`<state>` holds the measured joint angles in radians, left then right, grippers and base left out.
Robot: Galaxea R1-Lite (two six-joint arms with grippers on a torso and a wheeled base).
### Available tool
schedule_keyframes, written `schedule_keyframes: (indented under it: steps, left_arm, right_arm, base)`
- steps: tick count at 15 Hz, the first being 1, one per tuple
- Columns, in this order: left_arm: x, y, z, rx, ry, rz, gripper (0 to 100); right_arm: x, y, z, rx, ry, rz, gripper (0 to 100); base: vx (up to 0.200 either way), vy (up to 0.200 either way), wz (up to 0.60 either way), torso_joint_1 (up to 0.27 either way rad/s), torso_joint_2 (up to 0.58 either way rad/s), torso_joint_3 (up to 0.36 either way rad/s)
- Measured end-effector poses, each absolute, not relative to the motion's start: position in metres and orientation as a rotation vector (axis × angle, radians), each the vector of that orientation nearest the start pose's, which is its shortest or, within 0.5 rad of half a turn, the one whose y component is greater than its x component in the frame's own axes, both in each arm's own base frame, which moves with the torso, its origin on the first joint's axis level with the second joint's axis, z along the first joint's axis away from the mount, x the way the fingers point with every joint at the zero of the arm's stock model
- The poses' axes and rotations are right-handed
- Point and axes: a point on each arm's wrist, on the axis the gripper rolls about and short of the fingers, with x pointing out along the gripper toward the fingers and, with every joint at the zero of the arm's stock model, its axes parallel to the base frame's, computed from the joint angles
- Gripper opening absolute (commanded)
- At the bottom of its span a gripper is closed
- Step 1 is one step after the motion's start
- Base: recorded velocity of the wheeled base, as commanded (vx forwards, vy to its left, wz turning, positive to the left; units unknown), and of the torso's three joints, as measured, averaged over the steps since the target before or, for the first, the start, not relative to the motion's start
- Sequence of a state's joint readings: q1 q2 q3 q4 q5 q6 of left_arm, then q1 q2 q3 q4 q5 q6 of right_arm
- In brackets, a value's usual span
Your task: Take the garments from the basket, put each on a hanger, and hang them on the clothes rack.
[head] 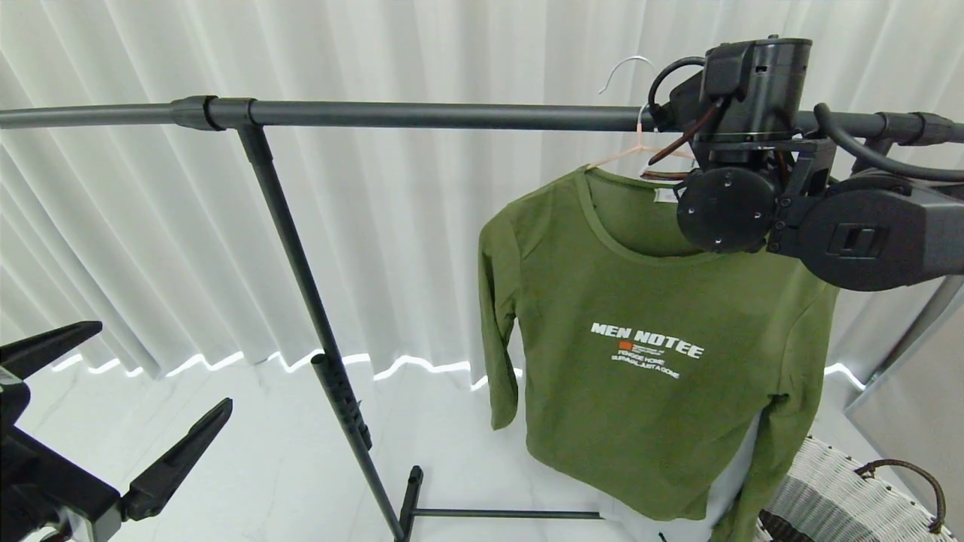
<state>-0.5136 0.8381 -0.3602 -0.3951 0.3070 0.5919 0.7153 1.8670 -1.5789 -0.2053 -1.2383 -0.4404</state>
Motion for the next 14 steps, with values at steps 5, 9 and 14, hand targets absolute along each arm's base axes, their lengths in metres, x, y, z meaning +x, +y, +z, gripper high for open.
schedule_keyframes:
  steps: [5, 9, 14]
  left_arm:
    - [0.082, -0.04, 0.207, 0.616, -0.011, -0.234, 100]
    - [0.082, -0.04, 0.208, 0.616, -0.013, -0.235, 100]
    - [0.082, -0.041, 0.208, 0.617, -0.01, -0.236, 100]
  right_arm:
    - [0.295, 0.223, 0.303, -0.525, 0.176, -0.555, 0]
    - [0.288, 0.24, 0.297, -0.545, 0.174, -0.51, 0]
    - [0.279, 0.256, 0.291, -0.562, 0.169, -0.463, 0]
  base:
    - [0.0, 0.0, 0.0, 0.0, 0.0, 0.0]
    - [0.0, 0.0, 0.0, 0.0, 0.0, 0.0]
    - [0.0, 0.0, 0.0, 0.0, 0.0, 0.0]
